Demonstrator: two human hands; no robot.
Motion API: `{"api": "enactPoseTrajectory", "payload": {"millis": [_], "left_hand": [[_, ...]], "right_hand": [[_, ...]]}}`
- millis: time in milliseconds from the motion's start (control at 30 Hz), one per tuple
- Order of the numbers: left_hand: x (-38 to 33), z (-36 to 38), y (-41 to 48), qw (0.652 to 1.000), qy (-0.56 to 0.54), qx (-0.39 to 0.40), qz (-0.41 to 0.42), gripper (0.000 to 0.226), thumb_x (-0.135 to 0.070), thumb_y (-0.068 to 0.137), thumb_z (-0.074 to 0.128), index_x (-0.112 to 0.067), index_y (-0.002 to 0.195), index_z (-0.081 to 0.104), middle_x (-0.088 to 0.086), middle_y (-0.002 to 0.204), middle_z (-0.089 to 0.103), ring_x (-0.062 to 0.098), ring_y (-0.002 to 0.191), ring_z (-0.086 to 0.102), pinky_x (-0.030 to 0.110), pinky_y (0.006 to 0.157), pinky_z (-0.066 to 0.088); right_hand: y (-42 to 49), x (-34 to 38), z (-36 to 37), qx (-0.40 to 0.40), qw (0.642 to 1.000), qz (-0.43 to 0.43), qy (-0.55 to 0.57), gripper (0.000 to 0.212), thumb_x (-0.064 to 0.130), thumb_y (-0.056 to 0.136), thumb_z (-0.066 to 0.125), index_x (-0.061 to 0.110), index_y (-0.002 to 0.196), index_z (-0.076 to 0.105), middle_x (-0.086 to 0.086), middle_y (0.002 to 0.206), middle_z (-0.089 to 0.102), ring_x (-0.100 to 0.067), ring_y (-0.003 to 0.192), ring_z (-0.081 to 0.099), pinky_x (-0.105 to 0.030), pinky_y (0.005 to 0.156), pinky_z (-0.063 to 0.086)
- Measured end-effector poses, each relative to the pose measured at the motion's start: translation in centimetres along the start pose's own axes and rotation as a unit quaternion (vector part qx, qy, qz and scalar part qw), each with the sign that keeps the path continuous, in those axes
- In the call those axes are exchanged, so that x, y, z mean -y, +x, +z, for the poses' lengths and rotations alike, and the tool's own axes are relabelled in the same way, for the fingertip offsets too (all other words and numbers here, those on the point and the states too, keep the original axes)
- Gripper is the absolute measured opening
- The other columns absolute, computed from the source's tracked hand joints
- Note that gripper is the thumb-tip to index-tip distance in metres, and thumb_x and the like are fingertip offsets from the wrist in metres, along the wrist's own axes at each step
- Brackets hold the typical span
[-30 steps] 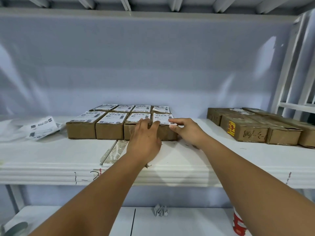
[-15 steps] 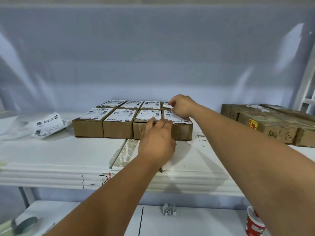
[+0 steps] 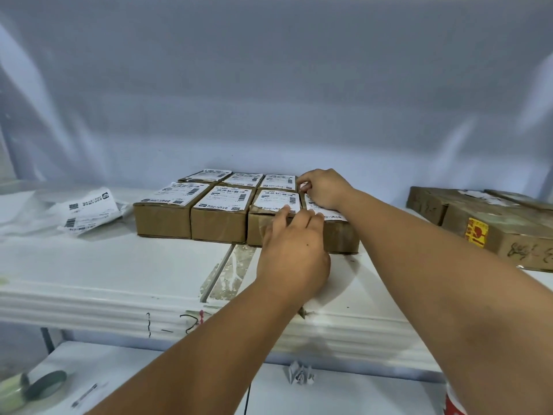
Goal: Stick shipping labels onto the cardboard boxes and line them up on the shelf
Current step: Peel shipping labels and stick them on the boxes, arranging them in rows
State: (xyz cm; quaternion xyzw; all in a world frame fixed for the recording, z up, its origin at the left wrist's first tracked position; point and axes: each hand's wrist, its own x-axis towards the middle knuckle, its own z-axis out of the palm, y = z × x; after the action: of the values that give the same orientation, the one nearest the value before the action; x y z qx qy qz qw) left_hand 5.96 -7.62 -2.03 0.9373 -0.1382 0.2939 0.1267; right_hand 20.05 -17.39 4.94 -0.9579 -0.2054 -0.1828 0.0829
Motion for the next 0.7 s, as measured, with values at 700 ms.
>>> {"api": "enactPoseTrajectory", "payload": {"millis": [700], "left_hand": [[-1.0,-1.6,-0.8,1.0,0.002,0.012,-0.017,0.06,-0.025,0.091,0.043,-0.019,0.147,0.022,-0.003,0.153,0.02,0.022,0.144,-0.003,0.043,0.117,0.005]], "right_hand": [[-6.3,-2.8,-3.7,-0.259,0.884,0.198,0.335,0.033,-0.002,0.088,0.041,0.015,0.091,0.069,-0.005,0.105,0.069,-0.016,0.091,0.059,-0.025,0.08,0.047]]}}
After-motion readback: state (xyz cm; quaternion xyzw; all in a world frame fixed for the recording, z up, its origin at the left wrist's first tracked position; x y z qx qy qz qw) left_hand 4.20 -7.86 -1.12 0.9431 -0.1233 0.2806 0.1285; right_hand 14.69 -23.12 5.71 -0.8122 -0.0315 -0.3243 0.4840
